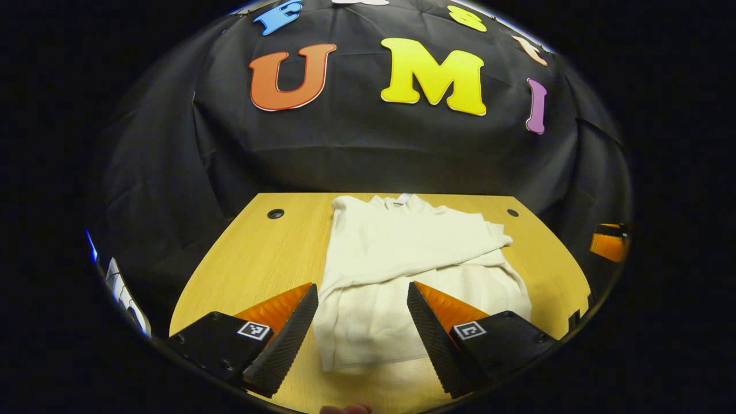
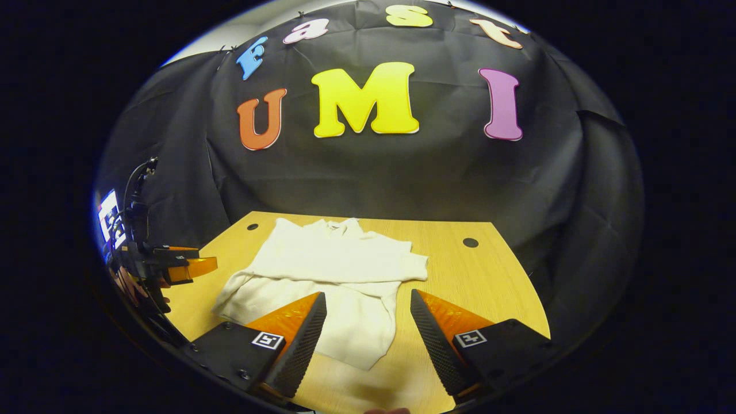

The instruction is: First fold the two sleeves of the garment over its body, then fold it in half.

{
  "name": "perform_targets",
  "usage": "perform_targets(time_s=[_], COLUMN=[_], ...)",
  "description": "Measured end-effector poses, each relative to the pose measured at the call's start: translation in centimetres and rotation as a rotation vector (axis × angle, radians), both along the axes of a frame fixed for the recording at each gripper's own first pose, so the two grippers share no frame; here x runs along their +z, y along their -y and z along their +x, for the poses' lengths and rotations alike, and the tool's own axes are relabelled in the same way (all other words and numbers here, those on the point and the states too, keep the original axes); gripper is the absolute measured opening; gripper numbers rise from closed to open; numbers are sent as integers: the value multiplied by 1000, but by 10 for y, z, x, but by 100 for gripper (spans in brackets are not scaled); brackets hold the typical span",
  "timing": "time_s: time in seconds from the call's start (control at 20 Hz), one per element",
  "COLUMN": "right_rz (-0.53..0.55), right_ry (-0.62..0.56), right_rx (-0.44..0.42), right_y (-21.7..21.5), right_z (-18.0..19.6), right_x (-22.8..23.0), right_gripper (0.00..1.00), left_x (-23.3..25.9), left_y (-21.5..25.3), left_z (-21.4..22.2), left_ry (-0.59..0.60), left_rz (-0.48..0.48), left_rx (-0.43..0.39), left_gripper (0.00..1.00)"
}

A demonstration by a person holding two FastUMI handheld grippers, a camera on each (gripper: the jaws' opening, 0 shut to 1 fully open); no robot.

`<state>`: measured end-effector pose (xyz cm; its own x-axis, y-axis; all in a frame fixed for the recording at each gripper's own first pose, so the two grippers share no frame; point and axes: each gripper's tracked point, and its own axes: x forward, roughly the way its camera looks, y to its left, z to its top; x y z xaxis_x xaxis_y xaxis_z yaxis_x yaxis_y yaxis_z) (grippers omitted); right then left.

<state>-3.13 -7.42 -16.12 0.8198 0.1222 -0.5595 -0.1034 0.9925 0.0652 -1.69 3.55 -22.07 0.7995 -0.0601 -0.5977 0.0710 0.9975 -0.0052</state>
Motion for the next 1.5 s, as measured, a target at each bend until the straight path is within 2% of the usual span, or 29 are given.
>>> perform_targets(time_s=[0.2,0.35,0.6,0.85,1.1,1.5], right_rz=[1,21,22,15,0,-28], right_ry=[-88,-167,-306,-434,-579,-673], right_rx=[-23,-64,-124,-124,-153,-188], right_y=[7,16,27,18,6,-2], right_z=[-13,-26,-44,-54,-56,-48], right_x=[-31,-57,-102,-145,-188,-213], right_gripper=[92,92,92,93,93,93], left_x=[-42,-76,-107,-129,-136,-142], left_y=[-22,-32,-37,-37,-28,-22], left_z=[-30,-50,-63,-57,-44,-36], left_ry=[-113,-209,-307,-355,-377,-432], left_rz=[1,-32,-98,-147,-150,-135], left_rx=[-5,4,14,38,6,-28], left_gripper=[99,100,100,100,99,94])
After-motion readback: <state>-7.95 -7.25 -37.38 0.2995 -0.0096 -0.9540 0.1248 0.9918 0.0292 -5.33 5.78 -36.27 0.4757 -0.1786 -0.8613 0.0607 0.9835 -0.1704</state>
